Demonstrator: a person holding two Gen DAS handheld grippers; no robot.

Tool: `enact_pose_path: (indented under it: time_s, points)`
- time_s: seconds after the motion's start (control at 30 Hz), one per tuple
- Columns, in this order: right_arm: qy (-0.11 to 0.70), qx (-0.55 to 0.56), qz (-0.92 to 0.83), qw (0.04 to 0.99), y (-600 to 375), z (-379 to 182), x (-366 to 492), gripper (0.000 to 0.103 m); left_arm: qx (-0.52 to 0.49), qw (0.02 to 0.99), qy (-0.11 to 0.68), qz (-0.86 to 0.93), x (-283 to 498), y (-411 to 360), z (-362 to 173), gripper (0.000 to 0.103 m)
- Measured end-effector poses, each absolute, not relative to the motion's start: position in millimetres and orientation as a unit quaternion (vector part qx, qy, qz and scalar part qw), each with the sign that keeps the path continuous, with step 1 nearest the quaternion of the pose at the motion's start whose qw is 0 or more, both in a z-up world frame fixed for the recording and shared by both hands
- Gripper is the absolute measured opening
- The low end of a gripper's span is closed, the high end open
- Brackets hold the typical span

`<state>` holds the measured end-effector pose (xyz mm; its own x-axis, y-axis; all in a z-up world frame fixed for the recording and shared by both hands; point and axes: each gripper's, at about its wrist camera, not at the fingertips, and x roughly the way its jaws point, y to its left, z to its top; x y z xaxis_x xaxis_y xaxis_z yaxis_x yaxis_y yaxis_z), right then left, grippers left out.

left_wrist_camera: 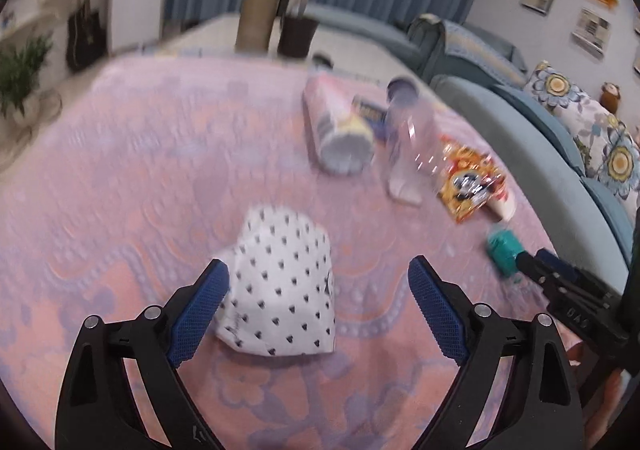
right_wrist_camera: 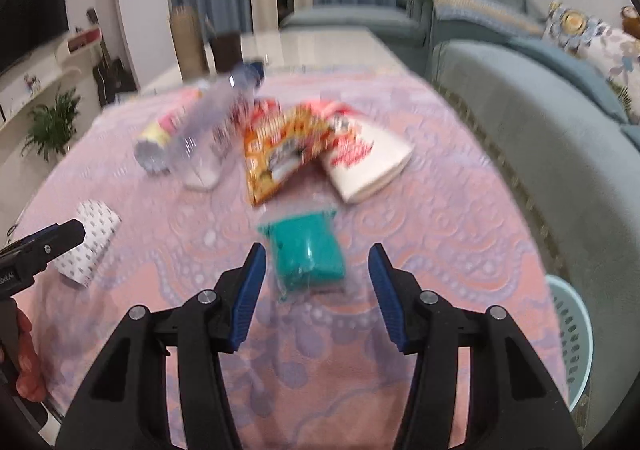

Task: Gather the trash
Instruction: 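Grasp the polka-dot tissue with the left tool while the right tool grasps the teal packet, then carry the tissue and teal packet over the basket and open both tools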

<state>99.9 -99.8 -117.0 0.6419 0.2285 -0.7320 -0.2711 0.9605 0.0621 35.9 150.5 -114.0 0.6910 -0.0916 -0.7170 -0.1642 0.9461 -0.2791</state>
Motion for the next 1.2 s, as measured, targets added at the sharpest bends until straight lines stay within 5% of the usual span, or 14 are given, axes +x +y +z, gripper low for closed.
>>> enact_pose_path:
  time_s: [0.27, 0.33, 0.37, 0.47, 0.53, 0.6, 1.2]
  points:
    - [0.451, -0.033, 0.142, 0.88, -92, -131, 119, 0.051, -0.121, 0.896, 0.425, 0.046, 53, 143, -124, 0.08]
    - [0.453, -0.028, 0.143, 0.879, -94, -131, 121, 0.049, -0.113, 0.897, 0.423, 0.062, 53, 142, -125, 0.061]
    - [0.453, -0.026, 0.142, 0.88, -95, -130, 121, 0.038, -0.109, 0.897, 0.423, 0.068, 53, 140, -125, 0.053]
    - [0.448, -0.022, 0.143, 0.882, -95, -129, 119, 0.035, -0.095, 0.899, 0.421, 0.074, 49, 136, -124, 0.043]
    - [0.442, -0.019, 0.145, 0.885, -97, -126, 118, 0.034, -0.09, 0.902, 0.417, 0.068, 46, 132, -123, 0.021]
    - [0.428, -0.012, 0.145, 0.892, -100, -120, 113, 0.034, -0.087, 0.906, 0.411, 0.062, 42, 128, -120, 0.012]
    - [0.318, 0.074, 0.028, 0.945, -258, -34, 56, 0.034, -0.02, 0.949, 0.278, -0.149, 32, -27, -4, 0.011]
